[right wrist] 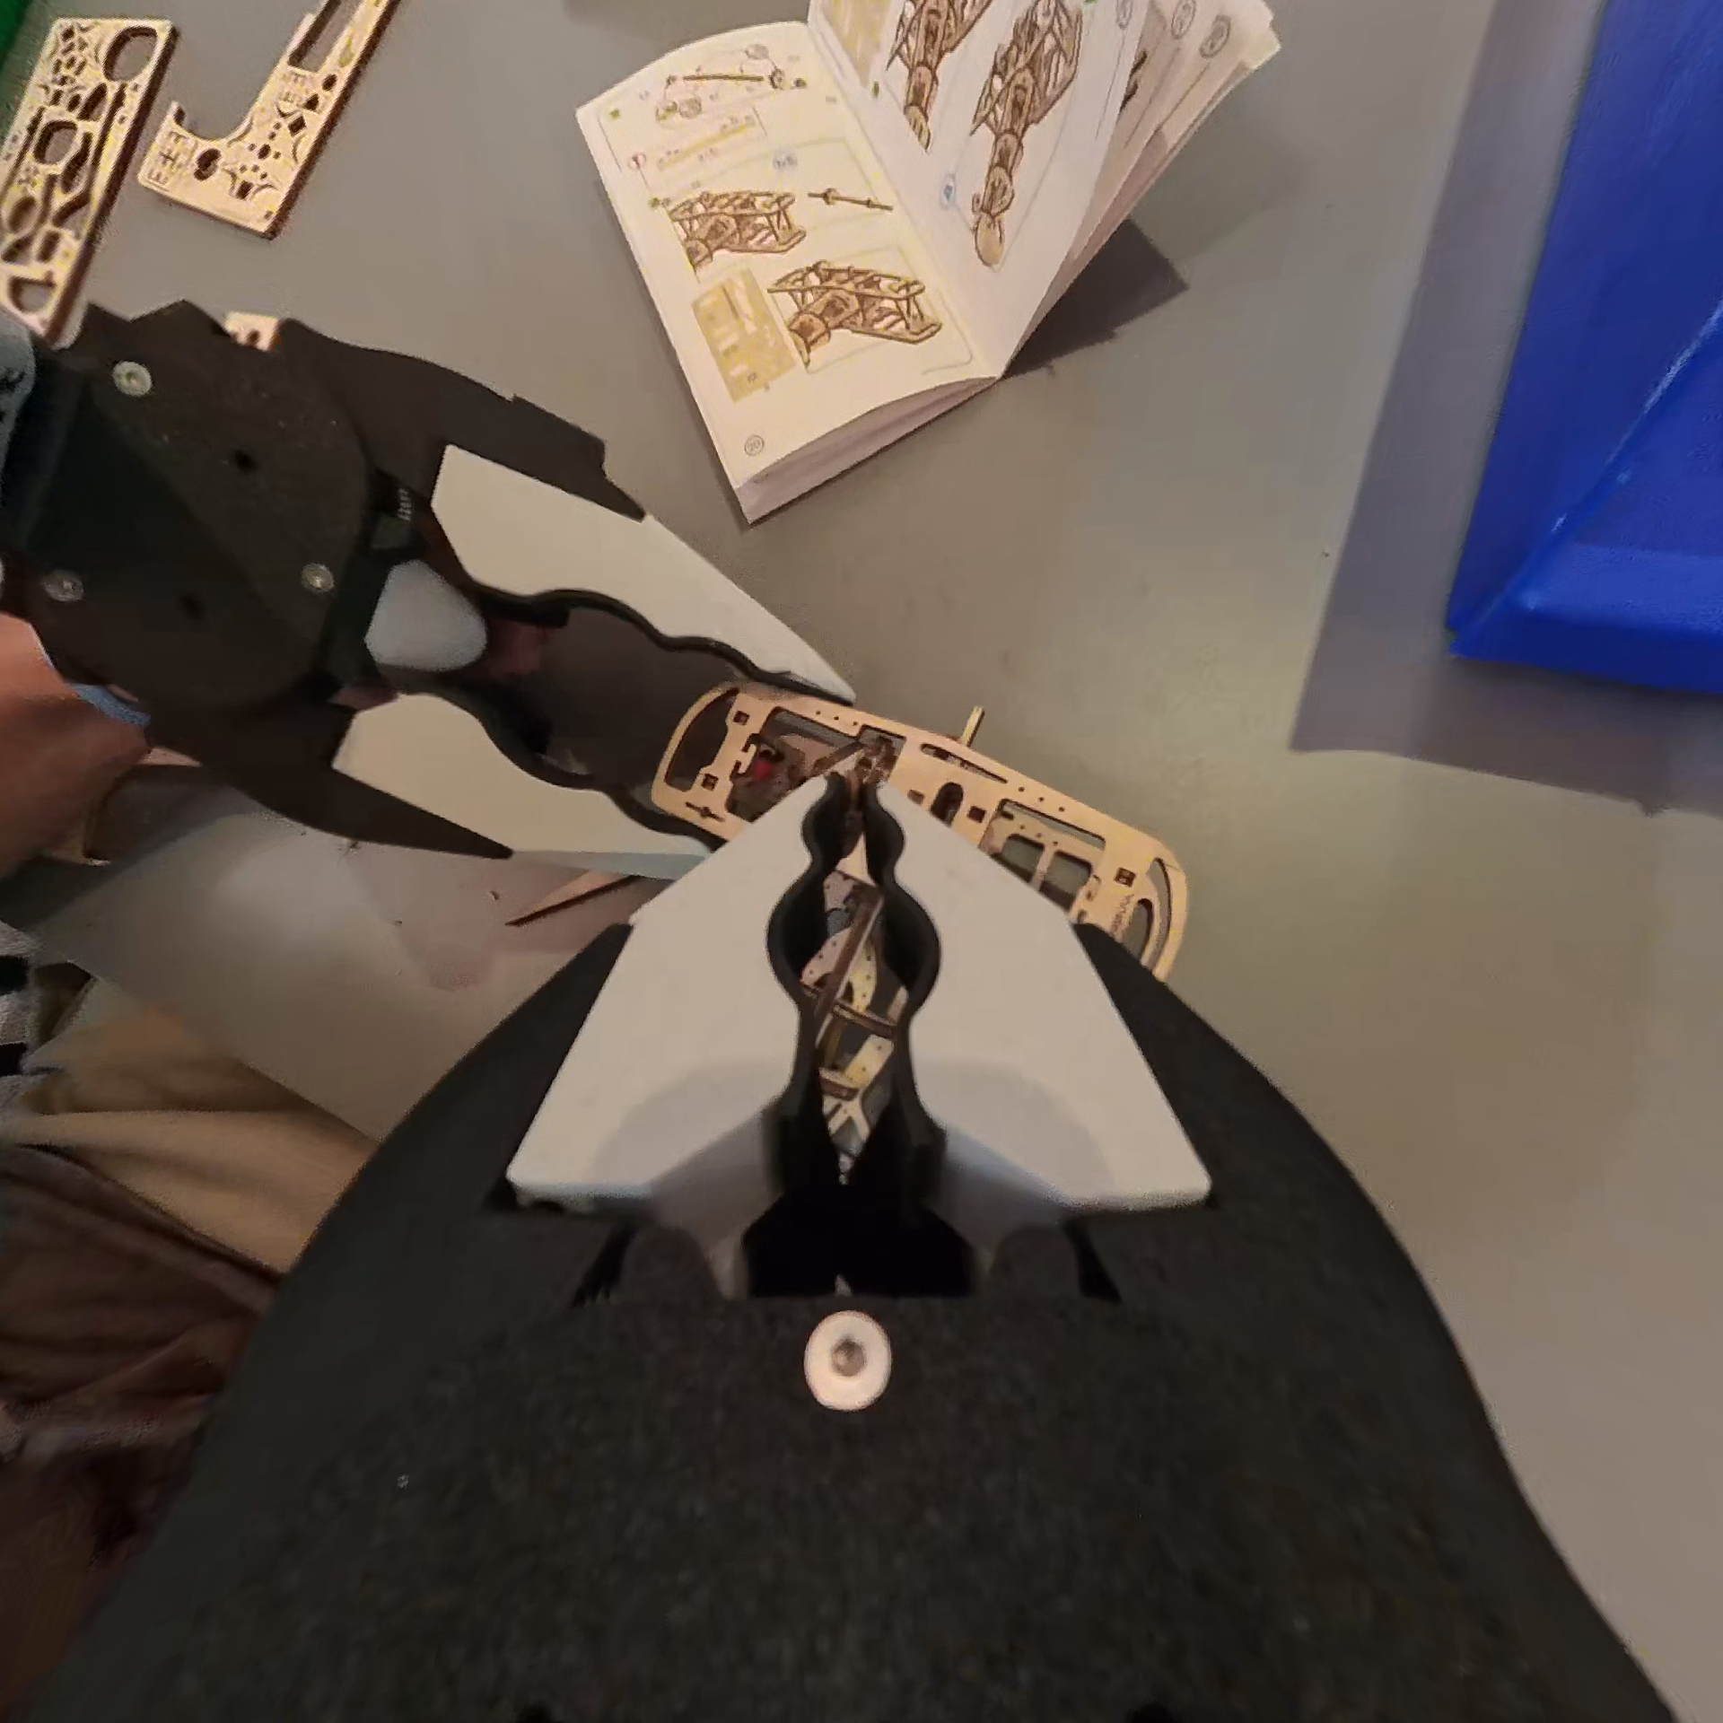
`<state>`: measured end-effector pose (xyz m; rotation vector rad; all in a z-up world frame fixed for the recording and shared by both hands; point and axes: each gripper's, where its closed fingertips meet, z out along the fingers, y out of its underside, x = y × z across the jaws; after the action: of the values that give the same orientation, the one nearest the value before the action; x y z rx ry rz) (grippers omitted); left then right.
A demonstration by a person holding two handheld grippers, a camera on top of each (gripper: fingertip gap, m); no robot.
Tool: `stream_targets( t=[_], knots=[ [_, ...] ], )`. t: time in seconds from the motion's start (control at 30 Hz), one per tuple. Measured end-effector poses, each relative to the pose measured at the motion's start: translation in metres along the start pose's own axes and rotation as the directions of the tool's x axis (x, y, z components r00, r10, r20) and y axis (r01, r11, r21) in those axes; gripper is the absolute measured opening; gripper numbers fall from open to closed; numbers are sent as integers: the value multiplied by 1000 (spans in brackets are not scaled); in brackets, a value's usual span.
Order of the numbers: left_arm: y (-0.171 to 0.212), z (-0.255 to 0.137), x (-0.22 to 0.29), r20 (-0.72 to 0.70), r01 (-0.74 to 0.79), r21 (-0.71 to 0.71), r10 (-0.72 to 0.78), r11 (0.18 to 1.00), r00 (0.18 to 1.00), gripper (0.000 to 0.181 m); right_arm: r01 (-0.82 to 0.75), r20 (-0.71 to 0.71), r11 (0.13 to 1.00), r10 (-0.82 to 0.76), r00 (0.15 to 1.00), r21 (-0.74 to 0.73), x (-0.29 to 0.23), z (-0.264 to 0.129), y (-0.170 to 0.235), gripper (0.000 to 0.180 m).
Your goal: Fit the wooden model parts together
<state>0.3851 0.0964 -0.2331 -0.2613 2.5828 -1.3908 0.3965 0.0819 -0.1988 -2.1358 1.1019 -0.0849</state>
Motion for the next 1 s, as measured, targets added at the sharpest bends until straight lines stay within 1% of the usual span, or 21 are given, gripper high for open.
stream_targets(
  t=[0.13, 0.27, 0.37, 0.6, 1.0],
  knots=[
    [-1, 0, -1, 21, -8, 7, 8, 1000, 1000, 44, -30, 26, 999, 31, 999, -21, -1, 3, 4, 1],
    [-2, 0, -1, 32, -11, 10, 10, 1000, 999, 44, -116, 105, 993, 115, 988, 8, -3, 3, 2, 2],
    [-1, 1, 2, 30, -15, -1, 15, 1000, 999, 44, -185, 167, 983, 182, 969, 3, -2, 4, 4, 2],
    [-1, 1, 3, 32, -23, 0, 22, 1000, 999, 44, -293, 281, 956, 285, 917, -13, -4, 3, 9, 2],
    [-1, 1, 3, 49, -23, -2, 23, 1000, 999, 44, -386, 321, 922, 364, 875, 7, -4, 7, 9, 1]
  ],
)
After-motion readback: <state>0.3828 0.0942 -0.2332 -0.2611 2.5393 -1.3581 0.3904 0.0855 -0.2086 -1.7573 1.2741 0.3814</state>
